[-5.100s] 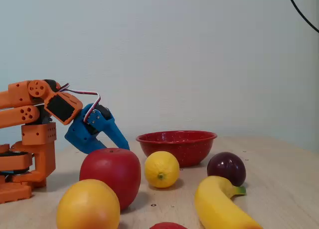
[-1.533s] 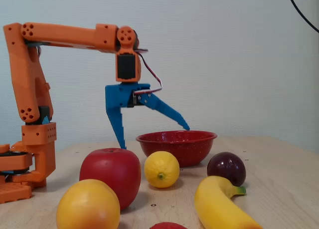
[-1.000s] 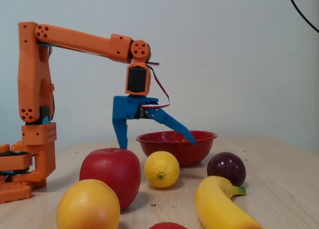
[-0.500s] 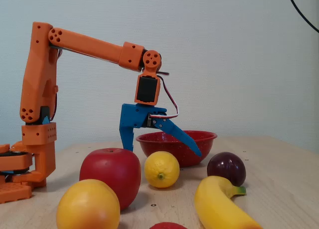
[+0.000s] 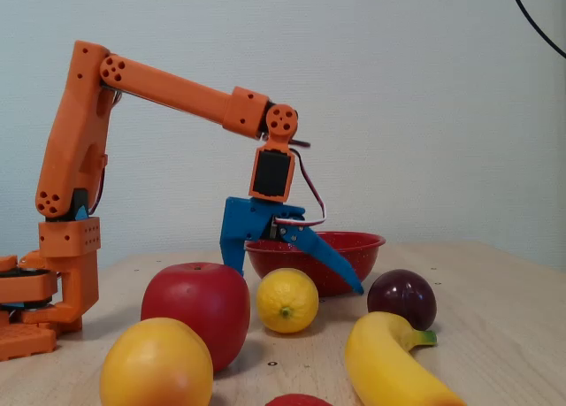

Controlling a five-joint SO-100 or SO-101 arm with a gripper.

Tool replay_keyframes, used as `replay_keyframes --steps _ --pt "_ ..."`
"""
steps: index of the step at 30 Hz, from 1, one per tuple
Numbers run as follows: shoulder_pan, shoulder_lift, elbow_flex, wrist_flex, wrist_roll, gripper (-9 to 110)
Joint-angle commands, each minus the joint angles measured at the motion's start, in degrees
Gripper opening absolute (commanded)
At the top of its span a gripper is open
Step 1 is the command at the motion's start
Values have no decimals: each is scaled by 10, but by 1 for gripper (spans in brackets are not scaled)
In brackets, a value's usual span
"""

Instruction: Put the lemon in the red bowl.

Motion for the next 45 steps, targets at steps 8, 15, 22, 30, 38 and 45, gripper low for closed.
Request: replay_keyframes --steps 8,15,22,30,38,45 --pt "21 8 -59 -11 -11 60" --pt "22 1 -59 -16 -12 59" --pt "21 -12 -61 -22 -9 59" --pt "22 -28 -62 -35 -7 59" --pt "21 -41 -69 -34 -9 57" --pt "19 -42 -69 -33 -8 53"
